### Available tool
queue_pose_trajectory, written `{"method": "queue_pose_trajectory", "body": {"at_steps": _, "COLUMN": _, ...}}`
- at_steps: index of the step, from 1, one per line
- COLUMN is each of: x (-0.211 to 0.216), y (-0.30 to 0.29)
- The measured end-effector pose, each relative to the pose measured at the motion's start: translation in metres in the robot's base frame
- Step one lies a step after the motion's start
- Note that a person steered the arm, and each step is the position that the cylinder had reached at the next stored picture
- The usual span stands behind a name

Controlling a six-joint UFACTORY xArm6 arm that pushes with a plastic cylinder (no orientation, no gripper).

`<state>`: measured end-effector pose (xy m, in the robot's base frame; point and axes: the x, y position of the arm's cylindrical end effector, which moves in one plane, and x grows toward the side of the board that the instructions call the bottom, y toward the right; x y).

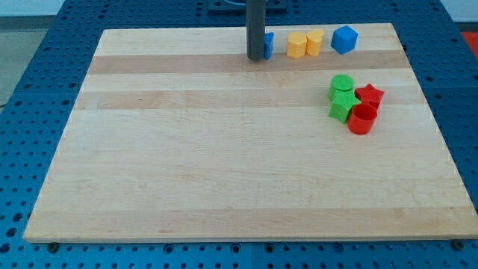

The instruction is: Move your arm to the center

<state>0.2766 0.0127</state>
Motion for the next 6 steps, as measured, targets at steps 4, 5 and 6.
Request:
{"method": "queue_pose_trajectory", "body": {"at_steps": 4, "x": 0.007, "y": -0.033}}
{"method": "queue_pose_trajectory", "body": {"at_steps": 5, "x": 0.038, "y": -0.035}}
{"method": "queue_pose_trajectory", "body": {"at_steps": 6, "x": 0.092, "y": -0.017}}
